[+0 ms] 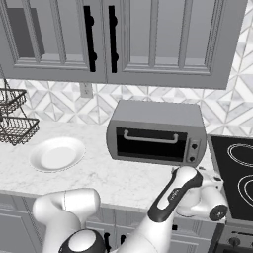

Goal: Pick up the kebab skewer and baguette bread, and place them inside the toaster oven. Close the toaster oven door and start by setting the timer.

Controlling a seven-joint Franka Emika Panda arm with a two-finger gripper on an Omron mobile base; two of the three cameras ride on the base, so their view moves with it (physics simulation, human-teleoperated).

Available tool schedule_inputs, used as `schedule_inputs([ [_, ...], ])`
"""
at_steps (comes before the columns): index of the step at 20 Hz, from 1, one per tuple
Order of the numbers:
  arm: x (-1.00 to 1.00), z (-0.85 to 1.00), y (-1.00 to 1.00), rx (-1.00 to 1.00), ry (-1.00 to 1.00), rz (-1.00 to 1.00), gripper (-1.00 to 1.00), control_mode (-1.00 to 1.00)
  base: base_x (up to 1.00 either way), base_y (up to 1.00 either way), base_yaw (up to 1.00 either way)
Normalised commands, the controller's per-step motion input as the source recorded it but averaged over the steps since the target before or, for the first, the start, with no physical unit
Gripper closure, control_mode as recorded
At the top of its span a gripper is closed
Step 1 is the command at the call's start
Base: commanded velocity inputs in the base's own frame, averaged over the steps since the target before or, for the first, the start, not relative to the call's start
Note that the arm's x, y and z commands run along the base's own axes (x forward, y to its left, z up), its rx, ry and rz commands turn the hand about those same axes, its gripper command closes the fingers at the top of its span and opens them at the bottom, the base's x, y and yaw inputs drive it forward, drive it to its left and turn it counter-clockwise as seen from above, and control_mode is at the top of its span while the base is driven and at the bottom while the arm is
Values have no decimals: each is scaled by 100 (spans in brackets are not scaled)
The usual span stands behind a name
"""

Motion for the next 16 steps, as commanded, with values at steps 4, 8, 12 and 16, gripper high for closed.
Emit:
schedule_inputs([
  [4, 22, 0, 0, -4, 0, -5, -100, -100, 0, 0, 0],
  [8, 23, 0, 0, 0, 0, -4, -100, -100, 0, 0, 0],
  [12, 16, 3, -2, 0, 0, -2, -100, -100, 0, 0, 0],
  [16, 4, 2, -4, 0, 0, 0, -100, -100, 0, 0, 0],
])
